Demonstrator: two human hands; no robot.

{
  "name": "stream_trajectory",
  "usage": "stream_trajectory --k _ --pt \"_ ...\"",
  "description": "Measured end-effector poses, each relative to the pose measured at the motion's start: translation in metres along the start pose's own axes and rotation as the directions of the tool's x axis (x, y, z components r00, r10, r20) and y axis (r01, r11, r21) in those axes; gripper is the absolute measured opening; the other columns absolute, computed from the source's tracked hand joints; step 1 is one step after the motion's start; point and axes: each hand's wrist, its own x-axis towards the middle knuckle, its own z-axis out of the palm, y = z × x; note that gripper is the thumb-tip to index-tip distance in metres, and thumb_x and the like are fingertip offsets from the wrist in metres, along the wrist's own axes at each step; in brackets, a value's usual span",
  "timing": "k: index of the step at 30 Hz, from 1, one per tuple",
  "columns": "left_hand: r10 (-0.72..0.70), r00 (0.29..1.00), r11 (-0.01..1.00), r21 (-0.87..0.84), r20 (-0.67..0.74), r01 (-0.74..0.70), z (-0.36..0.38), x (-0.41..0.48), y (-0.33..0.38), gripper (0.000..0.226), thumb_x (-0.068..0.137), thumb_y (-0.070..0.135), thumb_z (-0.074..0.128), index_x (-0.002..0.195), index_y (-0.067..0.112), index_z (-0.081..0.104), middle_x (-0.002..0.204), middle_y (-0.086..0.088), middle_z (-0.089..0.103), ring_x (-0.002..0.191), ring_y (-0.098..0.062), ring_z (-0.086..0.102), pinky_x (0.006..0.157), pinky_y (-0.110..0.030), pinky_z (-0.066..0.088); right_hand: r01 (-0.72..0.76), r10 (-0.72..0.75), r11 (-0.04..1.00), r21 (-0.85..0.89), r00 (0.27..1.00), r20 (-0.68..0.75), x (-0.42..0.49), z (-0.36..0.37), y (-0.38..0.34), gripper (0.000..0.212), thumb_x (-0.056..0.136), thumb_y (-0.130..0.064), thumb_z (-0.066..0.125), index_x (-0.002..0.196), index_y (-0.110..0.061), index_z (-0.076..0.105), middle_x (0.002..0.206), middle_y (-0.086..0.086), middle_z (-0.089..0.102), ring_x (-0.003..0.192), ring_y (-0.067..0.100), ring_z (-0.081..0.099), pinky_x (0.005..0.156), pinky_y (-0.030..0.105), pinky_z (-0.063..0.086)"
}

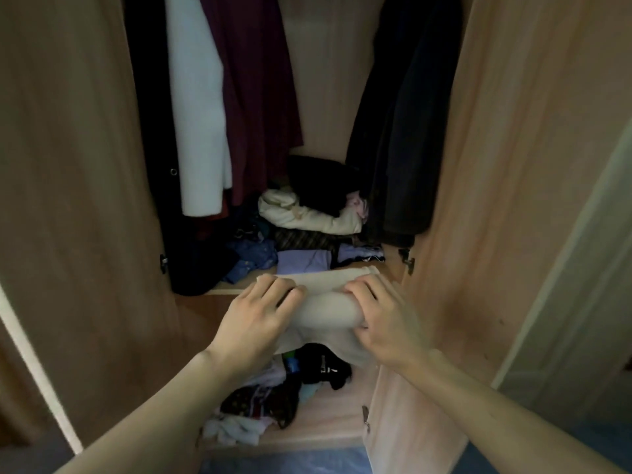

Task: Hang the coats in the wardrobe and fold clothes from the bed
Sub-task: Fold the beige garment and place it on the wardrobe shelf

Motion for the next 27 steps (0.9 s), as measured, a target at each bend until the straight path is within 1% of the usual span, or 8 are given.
stream_trajectory --k 3,7,14,18,20,23,25,27 --pt "0.045 0.999 0.999 0.021 -0.024 -0.045 0.021 0.010 -0.028 0.046 0.069 0.003 0.069 0.114 0.002 0.060 0.110 -0.013 0.060 0.093 -0.035 0.055 0.077 -0.039 0.047 0.004 -0.004 1.000 0.008 1.000 -0.012 0.024 0.029 0.010 0.058 0.056 -0.014 0.072 0.111 -0.021 0.056 0.106 -0.003 0.055 0.099 0.020 0.052 0.084 0.023 0.030" --pt "0.130 0.992 0.990 0.065 -0.008 -0.129 0.057 0.023 -0.061 0.032 0.087 0.003 0.045 0.114 -0.001 0.062 0.112 -0.016 0.062 0.092 -0.036 0.057 0.078 -0.043 0.051 0.011 -0.009 0.999 0.030 0.997 -0.080 0.047 0.074 0.030 0.060 0.054 -0.005 0.071 0.110 -0.019 0.056 0.107 -0.001 0.054 0.100 0.022 0.052 0.079 0.026 0.030" --pt "0.150 0.988 0.984 0.092 0.040 -0.153 0.136 0.083 -0.112 0.027 0.088 0.004 0.058 0.114 0.002 0.064 0.113 -0.013 0.062 0.096 -0.033 0.057 0.077 -0.040 0.049 0.013 -0.007 0.997 0.074 0.997 -0.081 0.088 0.150 0.099 0.051 0.058 -0.001 0.070 0.108 -0.012 0.066 0.106 0.004 0.060 0.097 0.027 0.058 0.076 0.034 0.040" --pt "0.166 0.985 0.976 0.132 0.049 -0.171 0.181 0.133 -0.143 0.024 0.097 0.014 0.048 0.109 0.005 0.066 0.109 -0.012 0.063 0.093 -0.031 0.059 0.074 -0.038 0.050 -0.008 0.011 0.996 0.085 1.000 -0.025 0.122 0.187 0.149 0.050 0.060 -0.009 0.071 0.109 -0.013 0.063 0.104 0.006 0.060 0.094 0.028 0.058 0.075 0.035 0.040" --pt "0.147 0.987 0.979 0.135 0.065 -0.154 0.202 0.154 -0.158 0.022 0.089 0.011 0.059 0.109 0.006 0.066 0.108 -0.012 0.064 0.092 -0.032 0.060 0.074 -0.037 0.049 -0.007 0.006 0.997 0.077 1.000 0.019 0.140 0.203 0.169 0.057 0.055 -0.009 0.075 0.109 -0.015 0.060 0.102 0.004 0.059 0.093 0.026 0.056 0.079 0.031 0.037" --pt "0.109 0.988 0.987 0.106 0.106 -0.120 0.231 0.174 -0.183 0.039 0.070 0.008 0.074 0.108 0.007 0.066 0.106 -0.011 0.064 0.091 -0.031 0.060 0.074 -0.034 0.045 -0.020 0.015 0.998 0.062 0.995 0.095 0.166 0.228 0.190 0.058 0.052 -0.010 0.074 0.108 -0.016 0.061 0.099 0.004 0.059 0.091 0.025 0.056 0.078 0.029 0.037" --pt "0.099 0.985 0.988 0.102 0.144 -0.114 0.248 0.184 -0.199 0.049 0.062 0.011 0.078 0.109 0.008 0.065 0.106 -0.009 0.063 0.091 -0.029 0.059 0.075 -0.032 0.040 -0.020 0.015 0.999 0.046 0.994 0.111 0.179 0.246 0.200 0.050 0.057 -0.013 0.067 0.107 -0.017 0.060 0.098 0.003 0.058 0.090 0.025 0.054 0.076 0.030 0.037" --pt "0.104 0.989 0.988 0.104 0.108 -0.115 0.265 0.194 -0.215 0.044 0.063 0.008 0.077 0.105 0.009 0.067 0.102 -0.008 0.064 0.088 -0.027 0.060 0.075 -0.031 0.036 -0.013 0.010 1.000 0.018 0.991 0.132 0.192 0.264 0.209 0.045 0.061 -0.021 0.054 0.106 -0.017 0.060 0.098 0.003 0.057 0.090 0.024 0.052 0.075 0.029 0.033"
